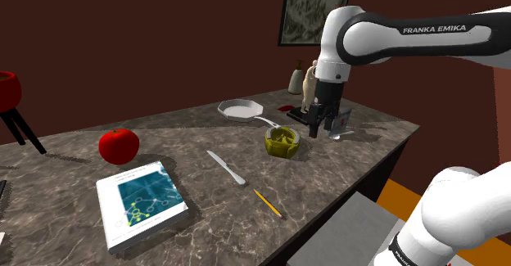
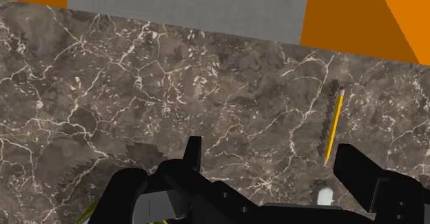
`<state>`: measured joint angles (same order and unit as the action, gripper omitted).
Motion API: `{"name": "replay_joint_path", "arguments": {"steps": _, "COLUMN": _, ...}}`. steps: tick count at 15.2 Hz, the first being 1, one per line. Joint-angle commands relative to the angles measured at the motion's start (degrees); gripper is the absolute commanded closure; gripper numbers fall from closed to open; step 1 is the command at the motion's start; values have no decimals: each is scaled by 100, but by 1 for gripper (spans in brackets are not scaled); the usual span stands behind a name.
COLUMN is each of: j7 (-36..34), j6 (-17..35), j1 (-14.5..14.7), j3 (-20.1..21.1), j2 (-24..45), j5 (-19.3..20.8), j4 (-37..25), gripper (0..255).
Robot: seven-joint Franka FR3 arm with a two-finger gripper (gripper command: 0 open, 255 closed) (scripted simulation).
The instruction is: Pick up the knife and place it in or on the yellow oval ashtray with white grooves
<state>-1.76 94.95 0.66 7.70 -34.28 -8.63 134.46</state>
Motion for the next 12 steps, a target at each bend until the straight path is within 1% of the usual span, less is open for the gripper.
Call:
{"name": "replay_joint_path", "arguments": {"steps": 1, "j7": -152, "j6": 323, "j1": 22, "j3": 158, "j2": 347, "j5": -35, "j4": -92, "gripper": 0}}
{"name": "replay_joint_path", "arguments": {"steps": 7, "j7": -660, "j6": 1191, "j1": 70, "j3": 617, "j2": 1474, "j5": 20, "j4": -509, "gripper": 0}}
{"name": "replay_joint_path", "arguments": {"steps": 12, "j7": -1152, "j6": 1766, "j1": 104, "j3": 940, "j2": 2509, "j5": 280, "j4": -1067, "gripper": 0}}
